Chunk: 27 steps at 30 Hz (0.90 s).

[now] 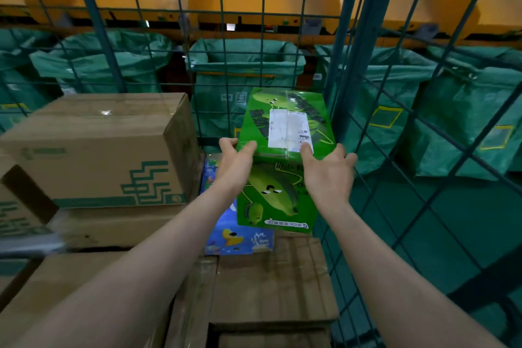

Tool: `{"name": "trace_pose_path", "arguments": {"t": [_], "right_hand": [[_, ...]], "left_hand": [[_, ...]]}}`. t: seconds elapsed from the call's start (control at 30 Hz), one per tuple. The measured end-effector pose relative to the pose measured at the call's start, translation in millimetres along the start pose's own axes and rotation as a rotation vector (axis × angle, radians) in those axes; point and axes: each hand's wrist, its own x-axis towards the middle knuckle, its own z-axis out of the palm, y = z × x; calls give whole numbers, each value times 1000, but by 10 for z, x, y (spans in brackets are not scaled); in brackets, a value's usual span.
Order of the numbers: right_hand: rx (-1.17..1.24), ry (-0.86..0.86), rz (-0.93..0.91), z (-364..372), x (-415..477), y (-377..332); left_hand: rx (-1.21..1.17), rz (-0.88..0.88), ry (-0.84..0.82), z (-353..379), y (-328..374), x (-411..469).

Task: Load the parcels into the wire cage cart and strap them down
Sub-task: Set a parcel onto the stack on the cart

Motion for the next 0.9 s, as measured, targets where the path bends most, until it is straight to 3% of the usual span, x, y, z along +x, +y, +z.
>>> {"name": "trace_pose_path", "arguments": {"t": [0.2,0.43,0.7,0.9], "right_hand": [[157,34,38,-221,-428,-16],[230,51,168,-605,-1245,253],[176,104,228,-781,-1766,601],[127,98,267,-852,-2120,747]], "left_hand": [[-25,-28,18,-148,-97,-513],[-103,55,5,-208,-310,-1176],[-189,39,-37,-219,-620,-1756],[-122,71,-56,-305,-853,-2041]]}}
